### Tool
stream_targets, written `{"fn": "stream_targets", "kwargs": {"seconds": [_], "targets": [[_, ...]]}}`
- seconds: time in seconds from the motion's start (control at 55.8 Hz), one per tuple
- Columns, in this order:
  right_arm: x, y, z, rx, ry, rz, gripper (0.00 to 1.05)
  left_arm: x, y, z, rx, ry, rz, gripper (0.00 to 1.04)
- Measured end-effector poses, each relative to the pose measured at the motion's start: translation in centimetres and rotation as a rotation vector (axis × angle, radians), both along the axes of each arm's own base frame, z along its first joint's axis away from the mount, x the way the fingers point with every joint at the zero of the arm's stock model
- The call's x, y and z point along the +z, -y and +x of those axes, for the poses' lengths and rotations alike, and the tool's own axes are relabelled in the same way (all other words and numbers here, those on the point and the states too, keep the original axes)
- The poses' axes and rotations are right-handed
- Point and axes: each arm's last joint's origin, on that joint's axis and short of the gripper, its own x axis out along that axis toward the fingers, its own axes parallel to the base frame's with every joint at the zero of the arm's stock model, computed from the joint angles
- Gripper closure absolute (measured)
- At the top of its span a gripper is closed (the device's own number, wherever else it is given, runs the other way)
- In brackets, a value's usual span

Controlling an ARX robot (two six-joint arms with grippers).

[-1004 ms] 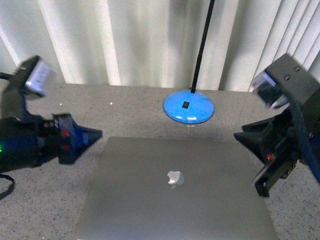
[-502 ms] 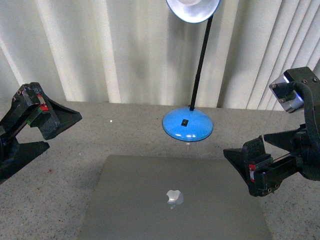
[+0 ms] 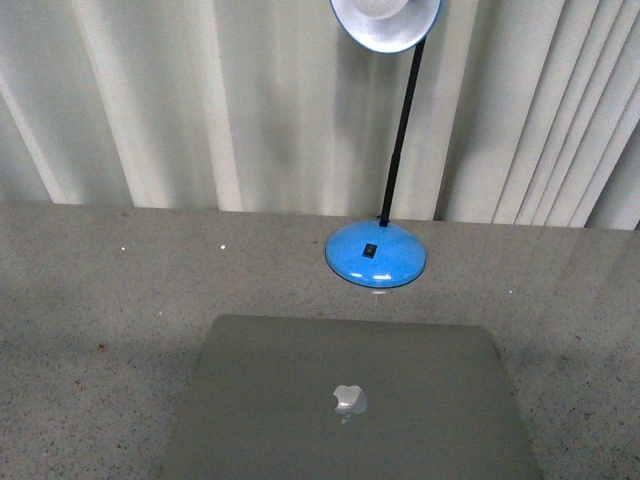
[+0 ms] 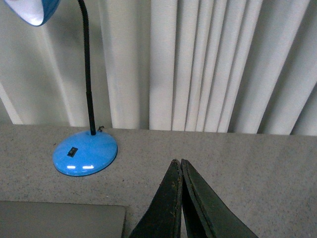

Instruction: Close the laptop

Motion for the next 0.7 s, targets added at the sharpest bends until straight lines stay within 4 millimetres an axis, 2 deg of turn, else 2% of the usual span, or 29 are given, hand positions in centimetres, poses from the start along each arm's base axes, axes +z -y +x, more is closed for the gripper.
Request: {"fn": "stream_targets", "kwargs": {"seconds": [0.341,0.556,0.699], "targets": [[0.9,1.8,-3.2,-0.004,-0.001,0.005,1.02,1.0,-0.1,-3.2,-0.001,-0.011,0.014,1.01],[2.2,1.9,-4.7,-0.002,0.009,0.005,1.02,2.1,-0.1,-4.8,-0.002,0.01,0.018,1.01],[2.2,1.9,-5.5,-0.002,0.006,0.005,1.02,2.5,-0.1,-5.4,-0.001,0.018,0.018,1.01]]}}
